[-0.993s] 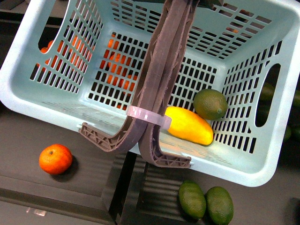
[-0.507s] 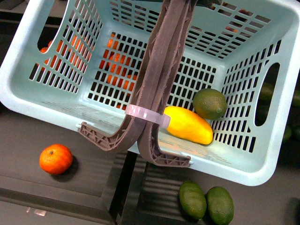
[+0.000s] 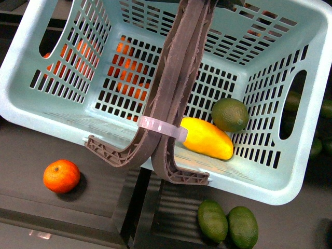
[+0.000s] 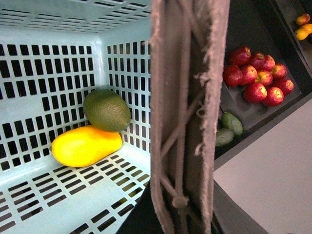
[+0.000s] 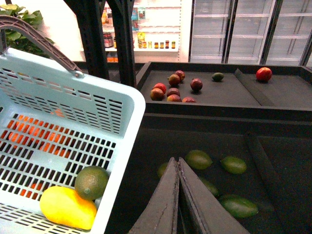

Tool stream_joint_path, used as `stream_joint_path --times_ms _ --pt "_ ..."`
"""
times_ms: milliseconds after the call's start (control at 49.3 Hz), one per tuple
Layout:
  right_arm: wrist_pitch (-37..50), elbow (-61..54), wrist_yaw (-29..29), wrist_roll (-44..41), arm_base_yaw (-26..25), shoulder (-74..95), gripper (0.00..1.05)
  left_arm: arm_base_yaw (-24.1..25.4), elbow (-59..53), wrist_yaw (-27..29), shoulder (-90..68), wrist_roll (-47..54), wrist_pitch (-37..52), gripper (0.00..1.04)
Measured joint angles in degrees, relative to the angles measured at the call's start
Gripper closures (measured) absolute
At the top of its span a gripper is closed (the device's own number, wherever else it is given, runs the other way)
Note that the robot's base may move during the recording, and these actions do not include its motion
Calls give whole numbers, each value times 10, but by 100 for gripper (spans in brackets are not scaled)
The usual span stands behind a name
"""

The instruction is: Pick mango and avocado into basket

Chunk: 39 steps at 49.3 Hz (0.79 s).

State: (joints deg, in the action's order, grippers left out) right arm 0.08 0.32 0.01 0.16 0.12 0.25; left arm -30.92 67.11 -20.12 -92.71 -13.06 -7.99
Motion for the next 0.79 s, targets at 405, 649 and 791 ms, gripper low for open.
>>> stream_joint_path --times_ms 405,649,791 --pt "0 0 1 -1 0 0 36 0 0 0 0 0 0 97" --pt "-2 0 1 -1 0 0 8 -6 0 -12 0 0 0 97" --pt "-2 0 0 -1 0 0 8 -6 0 -12 -1 -1 0 97"
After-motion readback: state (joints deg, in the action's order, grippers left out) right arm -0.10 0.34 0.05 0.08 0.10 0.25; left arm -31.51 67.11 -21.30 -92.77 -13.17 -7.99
